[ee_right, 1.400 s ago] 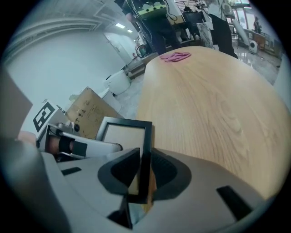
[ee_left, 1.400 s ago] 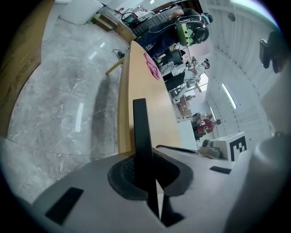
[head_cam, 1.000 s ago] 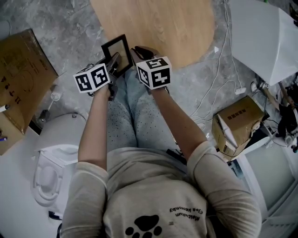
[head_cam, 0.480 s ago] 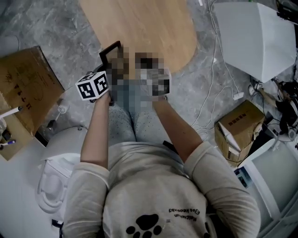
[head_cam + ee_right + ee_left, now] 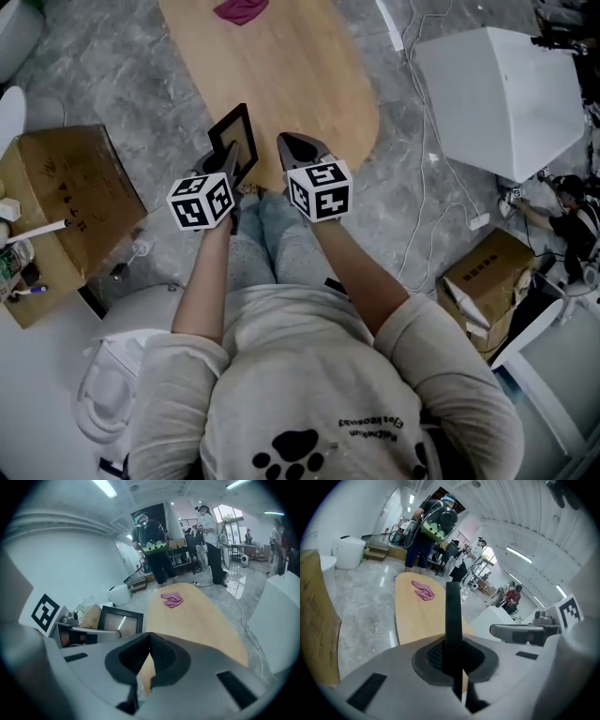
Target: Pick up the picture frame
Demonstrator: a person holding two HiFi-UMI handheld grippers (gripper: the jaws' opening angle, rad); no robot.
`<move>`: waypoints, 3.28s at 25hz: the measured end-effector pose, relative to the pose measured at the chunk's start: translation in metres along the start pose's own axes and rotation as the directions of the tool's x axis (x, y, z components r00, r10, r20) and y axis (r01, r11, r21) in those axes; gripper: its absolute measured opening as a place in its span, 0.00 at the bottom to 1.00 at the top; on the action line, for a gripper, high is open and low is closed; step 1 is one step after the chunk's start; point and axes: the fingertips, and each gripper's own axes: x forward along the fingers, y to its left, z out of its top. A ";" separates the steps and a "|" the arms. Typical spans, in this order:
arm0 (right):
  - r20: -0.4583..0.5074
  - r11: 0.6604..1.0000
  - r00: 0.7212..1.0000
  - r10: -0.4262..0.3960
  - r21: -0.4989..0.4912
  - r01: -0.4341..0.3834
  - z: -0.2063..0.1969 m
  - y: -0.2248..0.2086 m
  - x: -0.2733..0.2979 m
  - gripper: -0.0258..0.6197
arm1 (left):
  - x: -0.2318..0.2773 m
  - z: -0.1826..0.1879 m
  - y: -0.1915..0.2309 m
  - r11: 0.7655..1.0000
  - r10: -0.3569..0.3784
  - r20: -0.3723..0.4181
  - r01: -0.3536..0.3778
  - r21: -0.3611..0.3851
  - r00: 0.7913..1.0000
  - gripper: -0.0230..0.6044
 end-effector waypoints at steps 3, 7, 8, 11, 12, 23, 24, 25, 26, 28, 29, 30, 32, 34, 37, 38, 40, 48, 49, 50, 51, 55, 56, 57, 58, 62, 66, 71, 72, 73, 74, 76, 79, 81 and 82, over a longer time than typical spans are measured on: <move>0.041 0.999 0.999 0.003 -0.042 -0.001 0.020 0.007 -0.018 0.05 | -0.015 0.022 -0.013 0.999 -0.006 0.051 0.003 0.041 0.999 0.06; 0.108 0.997 0.994 0.001 -0.074 0.007 0.046 0.017 -0.045 0.05 | -0.039 0.046 -0.032 0.997 -0.013 0.115 0.004 0.080 0.993 0.06; 0.127 0.996 0.992 0.000 -0.085 0.011 0.052 0.019 -0.052 0.05 | -0.045 0.052 -0.037 0.996 -0.015 0.131 0.003 0.091 0.991 0.06; 0.183 0.993 0.983 -0.001 -0.114 0.022 0.072 0.027 -0.072 0.05 | -0.062 0.071 -0.051 0.992 -0.020 0.184 -0.003 0.124 0.983 0.06; 0.200 0.993 0.980 -0.001 -0.119 0.025 0.078 0.030 -0.079 0.05 | -0.068 0.077 -0.056 0.991 -0.022 0.201 -0.006 0.136 0.979 0.06; 0.345 0.986 0.938 0.020 -0.163 0.039 0.120 0.059 -0.138 0.05 | -0.130 0.120 -0.112 0.962 -0.037 0.361 -0.064 0.264 0.932 0.06; 0.356 0.985 0.934 0.024 -0.169 0.040 0.123 0.062 -0.143 0.05 | -0.136 0.123 -0.117 0.960 -0.040 0.377 -0.069 0.271 0.925 0.06; 0.368 0.984 0.930 0.026 -0.175 0.041 0.126 0.064 -0.148 0.05 | -0.142 0.126 -0.121 0.958 -0.043 0.394 -0.074 0.278 0.918 0.06; 0.380 0.982 0.924 0.029 -0.182 0.044 0.130 0.066 -0.152 0.05 | -0.147 0.131 -0.126 0.955 -0.047 0.410 -0.079 0.286 0.911 0.06; 0.404 0.980 0.914 0.034 -0.193 0.048 0.138 0.070 -0.162 0.05 | -0.159 0.138 -0.135 0.948 -0.054 0.439 -0.092 0.305 0.897 0.06; 0.416 0.979 0.909 0.037 -0.198 0.050 0.141 0.073 -0.167 0.05 | -0.165 0.141 -0.139 0.944 -0.058 0.453 -0.099 0.314 0.890 0.06; 0.428 0.978 0.903 0.040 -0.201 0.052 0.143 0.074 -0.172 0.05 | -0.170 0.144 -0.143 0.941 -0.062 0.466 -0.105 0.323 0.883 0.06; 0.453 0.977 0.890 0.043 -0.205 0.057 0.148 0.078 -0.183 0.05 | -0.180 0.148 -0.152 0.934 -0.071 0.490 -0.115 0.339 0.869 0.06; 0.482 0.975 0.875 0.048 -0.211 0.062 0.153 0.083 -0.194 0.05 | -0.190 0.151 -0.159 0.926 -0.079 0.509 -0.126 0.356 0.857 0.06; 0.518 0.970 0.853 0.059 -0.231 0.072 0.160 0.091 -0.210 0.05 | -0.202 0.153 -0.169 0.914 -0.092 0.532 -0.141 0.381 0.842 0.06; 0.527 0.969 0.848 0.062 -0.237 0.076 0.161 0.092 -0.215 0.05 | -0.205 0.153 -0.173 0.910 -0.095 0.540 -0.146 0.387 0.836 0.06; 0.540 0.966 0.839 0.069 -0.246 0.079 0.163 0.095 -0.224 0.05 | -0.211 0.153 -0.179 0.904 -0.099 0.555 -0.158 0.397 0.826 0.06; 0.597 0.962 0.798 0.081 -0.255 0.094 0.171 0.111 -0.254 0.05 | -0.236 0.156 -0.198 0.883 -0.126 0.599 -0.186 0.431 0.791 0.06; 0.607 0.961 0.790 0.080 -0.258 0.101 0.173 0.112 -0.259 0.05 | -0.239 0.156 -0.200 0.882 -0.128 0.604 -0.189 0.433 0.787 0.06; 0.617 0.959 0.783 0.079 -0.261 0.109 0.175 0.114 -0.263 0.05 | -0.242 0.156 -0.201 0.880 -0.129 0.608 -0.192 0.434 0.783 0.06; 0.626 0.957 0.776 0.078 -0.265 0.118 0.176 0.114 -0.267 0.05 | -0.245 0.156 -0.203 0.877 -0.131 0.613 -0.197 0.438 0.779 0.06; 0.651 0.952 0.756 0.072 -0.271 0.143 0.180 0.117 -0.278 0.05 | -0.256 0.156 -0.211 0.859 -0.143 0.628 -0.220 0.463 0.765 0.06; 0.654 0.951 0.753 0.072 -0.273 0.146 0.180 0.118 -0.280 0.05 | -0.258 0.156 -0.212 0.856 -0.146 0.630 -0.222 0.467 0.763 0.06; 0.656 0.950 0.751 0.073 -0.276 0.148 0.180 0.119 -0.281 0.05 | -0.260 0.156 -0.213 0.855 -0.148 0.633 -0.223 0.469 0.760 0.06; 0.658 0.948 0.749 0.076 -0.281 0.151 0.180 0.121 -0.282 0.05 | -0.262 0.156 -0.214 0.853 -0.150 0.636 -0.226 0.470 0.757 0.06; 0.663 0.941 0.744 0.088 -0.300 0.156 0.179 0.128 -0.284 0.05 | -0.266 0.157 -0.215 0.851 -0.154 0.646 -0.232 0.472 0.748 0.06; 0.664 0.937 0.742 0.093 -0.310 0.160 0.179 0.129 -0.285 0.05 | -0.267 0.158 -0.217 0.846 -0.158 0.651 -0.237 0.477 0.743 0.06; 0.661 0.943 0.744 0.092 -0.299 0.149 0.180 0.125 -0.280 0.05 | -0.263 0.158 -0.216 0.841 -0.159 0.644 -0.239 0.485 0.748 0.06; 0.662 0.944 0.744 0.093 -0.297 0.146 0.180 0.125 -0.279 0.05 | -0.262 0.158 -0.215 0.842 -0.159 0.643 -0.237 0.485 0.749 0.06; 0.662 0.944 0.744 0.093 -0.296 0.145 0.181 0.124 -0.278 0.05 | -0.261 0.159 -0.214 0.842 -0.160 0.642 -0.236 0.485 0.750 0.06; 0.662 0.944 0.744 0.093 -0.295 0.144 0.182 0.124 -0.277 0.05 | -0.260 0.160 -0.214 0.842 -0.160 0.642 -0.235 0.485 0.750 0.06; 0.660 0.945 0.746 0.093 -0.293 0.141 0.183 0.123 -0.274 0.05 | -0.258 0.162 -0.213 0.841 -0.162 0.640 -0.234 0.488 0.751 0.06; 0.655 0.947 0.749 0.094 -0.291 0.135 0.185 0.121 -0.268 0.05 | -0.255 0.166 -0.212 0.839 -0.166 0.640 -0.233 0.491 0.750 0.06; 0.652 0.948 0.752 0.096 -0.290 0.130 0.188 0.120 -0.265 0.05 | -0.253 0.168 -0.211 0.839 -0.169 0.638 -0.231 0.494 0.751 0.06; 0.651 0.948 0.753 0.097 -0.290 0.128 0.189 0.120 -0.263 0.05 | -0.251 0.170 -0.211 0.838 -0.170 0.636 -0.229 0.495 0.753 0.06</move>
